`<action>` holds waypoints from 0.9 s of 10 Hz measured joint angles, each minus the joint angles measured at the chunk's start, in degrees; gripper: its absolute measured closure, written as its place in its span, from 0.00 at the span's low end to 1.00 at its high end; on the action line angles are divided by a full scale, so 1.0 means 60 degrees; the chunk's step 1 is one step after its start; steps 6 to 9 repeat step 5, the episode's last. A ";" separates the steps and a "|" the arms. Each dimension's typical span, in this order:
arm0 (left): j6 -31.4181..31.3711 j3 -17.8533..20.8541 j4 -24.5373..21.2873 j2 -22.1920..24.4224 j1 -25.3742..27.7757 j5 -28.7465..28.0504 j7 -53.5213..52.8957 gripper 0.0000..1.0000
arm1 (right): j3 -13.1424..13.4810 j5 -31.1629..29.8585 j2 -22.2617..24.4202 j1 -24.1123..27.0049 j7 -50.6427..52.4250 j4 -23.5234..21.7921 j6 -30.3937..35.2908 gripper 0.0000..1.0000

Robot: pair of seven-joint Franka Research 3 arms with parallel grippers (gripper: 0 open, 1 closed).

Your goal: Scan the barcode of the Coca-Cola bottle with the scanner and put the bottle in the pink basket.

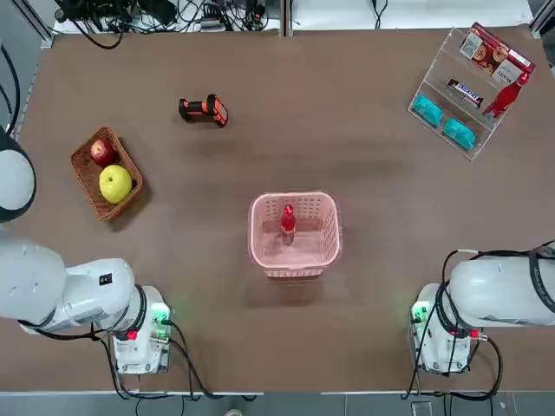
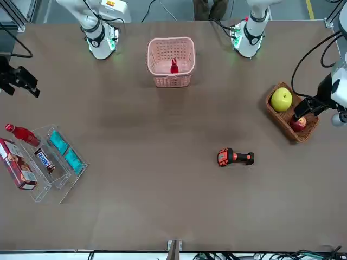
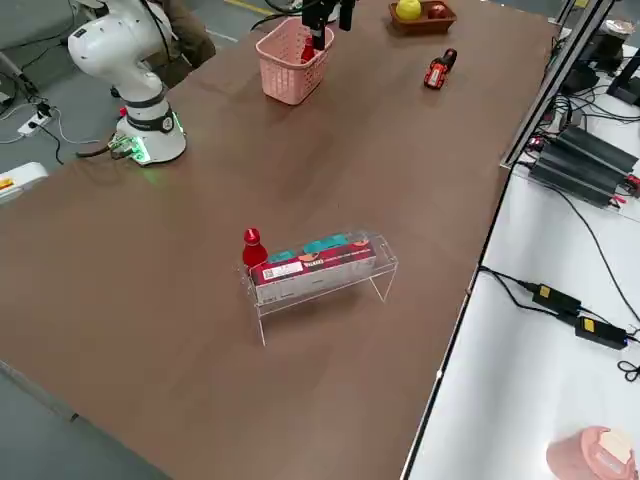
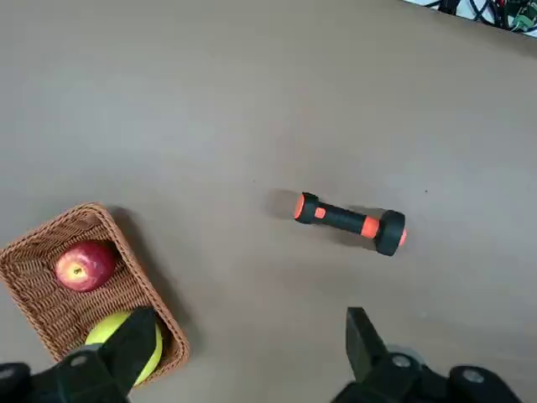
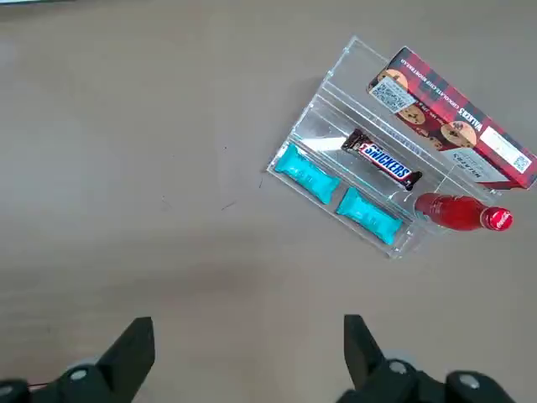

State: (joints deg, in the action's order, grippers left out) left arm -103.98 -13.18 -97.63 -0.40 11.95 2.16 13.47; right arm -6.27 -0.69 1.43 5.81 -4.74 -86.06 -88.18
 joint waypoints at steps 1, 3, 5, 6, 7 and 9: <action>0.0000 0.0015 -0.0002 0.0000 0.0018 0.0000 0.0000 0.00 | -0.0004 0.0000 0.0000 0.0000 0.0000 0.0012 0.0000 0.00; 0.0169 0.0056 0.0002 0.0002 0.0028 0.0000 -0.0007 0.00 | -0.0006 0.0000 -0.0001 0.0003 0.0001 0.0034 0.0000 0.00; 0.0321 0.0074 0.0020 0.0038 0.0034 0.0000 -0.0008 0.00 | -0.0006 0.0000 -0.0002 0.0013 0.0002 0.0043 0.0000 0.00; 0.0321 0.0074 0.0020 0.0038 0.0034 0.0000 -0.0008 0.00 | -0.0006 0.0000 -0.0002 0.0013 0.0002 0.0043 0.0000 0.00; 0.0321 0.0074 0.0020 0.0038 0.0034 0.0000 -0.0008 0.00 | -0.0006 0.0000 -0.0002 0.0013 0.0002 0.0043 0.0000 0.00; 0.0321 0.0074 0.0020 0.0038 0.0034 0.0000 -0.0008 0.00 | -0.0006 0.0000 -0.0002 0.0013 0.0002 0.0043 0.0000 0.00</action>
